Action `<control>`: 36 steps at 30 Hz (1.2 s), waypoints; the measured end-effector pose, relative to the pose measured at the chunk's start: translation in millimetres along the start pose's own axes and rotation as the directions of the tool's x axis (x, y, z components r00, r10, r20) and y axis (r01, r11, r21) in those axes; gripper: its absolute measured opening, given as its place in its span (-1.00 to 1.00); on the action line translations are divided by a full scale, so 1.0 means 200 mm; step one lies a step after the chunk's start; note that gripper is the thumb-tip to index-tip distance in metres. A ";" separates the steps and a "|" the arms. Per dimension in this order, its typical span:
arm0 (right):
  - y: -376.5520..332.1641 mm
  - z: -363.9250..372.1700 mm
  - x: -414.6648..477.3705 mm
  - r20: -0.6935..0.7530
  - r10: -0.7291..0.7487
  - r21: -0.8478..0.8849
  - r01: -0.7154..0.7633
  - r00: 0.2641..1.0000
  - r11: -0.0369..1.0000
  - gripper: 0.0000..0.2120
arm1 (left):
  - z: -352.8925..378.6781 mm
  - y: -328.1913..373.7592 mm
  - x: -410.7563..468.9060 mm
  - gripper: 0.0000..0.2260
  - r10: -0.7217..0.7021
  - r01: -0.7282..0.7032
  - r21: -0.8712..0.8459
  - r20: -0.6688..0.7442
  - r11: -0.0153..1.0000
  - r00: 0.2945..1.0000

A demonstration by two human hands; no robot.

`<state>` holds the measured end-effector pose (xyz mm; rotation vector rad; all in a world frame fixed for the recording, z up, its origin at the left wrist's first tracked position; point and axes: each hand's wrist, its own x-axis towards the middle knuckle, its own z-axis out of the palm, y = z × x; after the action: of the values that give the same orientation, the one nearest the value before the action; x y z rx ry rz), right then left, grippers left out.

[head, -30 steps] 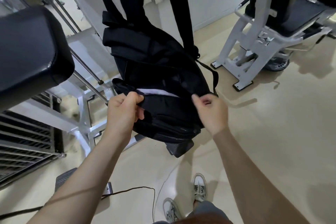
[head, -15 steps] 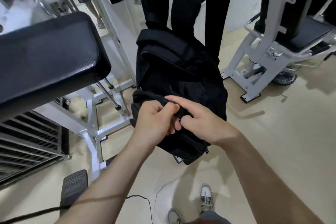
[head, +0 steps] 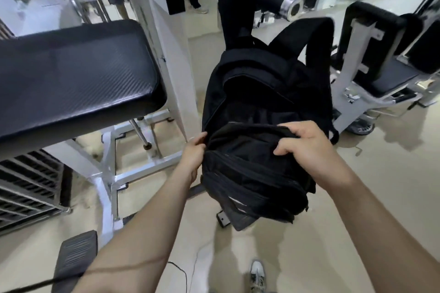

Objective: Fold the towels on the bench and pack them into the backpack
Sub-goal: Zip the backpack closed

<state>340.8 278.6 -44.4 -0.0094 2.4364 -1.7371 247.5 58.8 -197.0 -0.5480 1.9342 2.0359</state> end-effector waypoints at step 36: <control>-0.01 -0.21 0.35 0.283 -0.128 -0.290 0.212 0.950 0.933 -0.78 | -0.16 0.20 -0.05 -0.97 0.212 -0.033 0.986 0.067 -0.161 0.975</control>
<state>266.8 310.1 -36.7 -0.4706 2.5429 -1.2790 240.8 25.2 -158.0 0.0153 2.8830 -0.1436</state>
